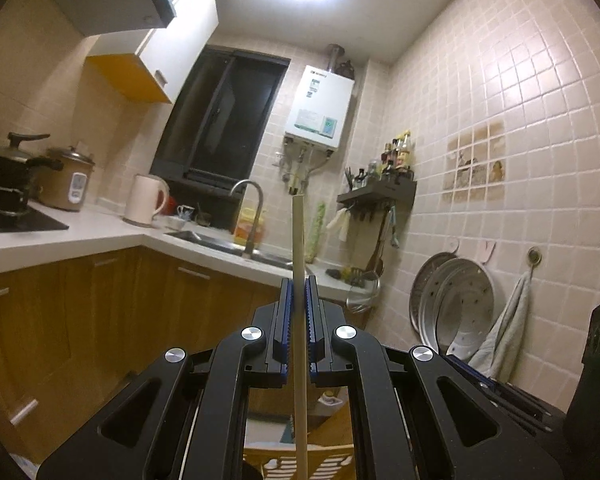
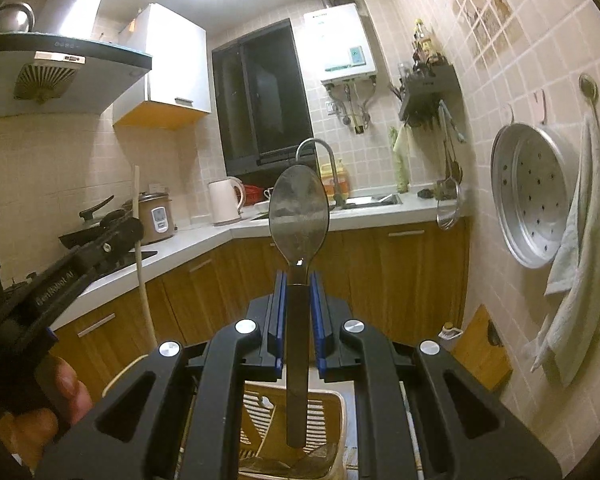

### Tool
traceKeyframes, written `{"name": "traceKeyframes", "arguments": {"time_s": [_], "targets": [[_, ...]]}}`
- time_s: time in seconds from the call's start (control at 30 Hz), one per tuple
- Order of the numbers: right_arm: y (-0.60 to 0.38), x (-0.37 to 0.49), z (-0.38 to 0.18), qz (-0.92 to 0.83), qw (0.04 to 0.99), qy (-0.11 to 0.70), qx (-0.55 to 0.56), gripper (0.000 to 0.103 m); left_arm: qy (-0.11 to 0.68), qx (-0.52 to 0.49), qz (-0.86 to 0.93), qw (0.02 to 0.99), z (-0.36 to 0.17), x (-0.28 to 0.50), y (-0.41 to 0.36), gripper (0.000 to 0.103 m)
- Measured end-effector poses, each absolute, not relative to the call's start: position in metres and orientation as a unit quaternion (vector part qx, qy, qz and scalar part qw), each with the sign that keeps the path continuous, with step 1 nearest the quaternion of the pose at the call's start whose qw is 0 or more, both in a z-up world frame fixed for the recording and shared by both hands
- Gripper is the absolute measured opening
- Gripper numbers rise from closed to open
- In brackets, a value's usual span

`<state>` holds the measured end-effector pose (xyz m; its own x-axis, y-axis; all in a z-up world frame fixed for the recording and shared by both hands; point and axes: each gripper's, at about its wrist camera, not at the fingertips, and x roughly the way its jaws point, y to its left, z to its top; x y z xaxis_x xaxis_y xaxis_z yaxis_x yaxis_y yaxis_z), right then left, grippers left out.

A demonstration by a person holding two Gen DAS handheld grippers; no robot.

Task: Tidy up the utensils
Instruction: 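Lift the spoon and chopstick over the yellow basket and open both grippers, then lower both grippers to the tablecloth, right onto a clear spoon, left onto chopsticks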

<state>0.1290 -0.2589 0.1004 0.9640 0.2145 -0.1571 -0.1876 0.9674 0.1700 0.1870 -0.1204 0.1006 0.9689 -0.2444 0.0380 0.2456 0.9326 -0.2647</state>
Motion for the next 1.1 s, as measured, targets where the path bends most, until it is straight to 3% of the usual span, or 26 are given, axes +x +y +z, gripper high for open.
{"name": "traceKeyframes", "arguments": {"time_s": [0.4,0.5,0.53,0.57,0.6,0.7,1.1], "targets": [[-0.259,0.123,0.087,0.103,0.987,0.102,0.07,0.01,0.011,-0.105,-0.12,0.987,0.084,0.183,-0.122,0.005],[-0.258,0.118,0.085,0.102,0.987,0.109,0.067,0.012,0.015,-0.096,-0.121,0.988,0.082,0.179,-0.12,0.012],[-0.258,0.117,0.086,0.102,0.986,0.11,0.066,0.013,0.016,-0.092,-0.12,0.988,0.082,0.176,-0.119,0.021],[-0.258,0.115,0.085,0.103,0.986,0.112,0.066,0.017,0.017,-0.087,-0.118,0.989,0.081,0.174,-0.118,0.031],[-0.258,0.112,0.085,0.102,0.986,0.113,0.064,0.026,0.018,-0.085,-0.117,0.989,0.08,0.172,-0.117,0.033],[-0.259,0.103,0.085,0.101,0.986,0.114,0.064,0.035,0.028,-0.073,-0.116,0.99,0.079,0.167,-0.115,0.033],[-0.262,0.052,0.098,0.086,0.988,0.11,0.063,0.035,0.034,-0.064,-0.12,0.99,0.085,0.123,-0.1,0.033]]}}
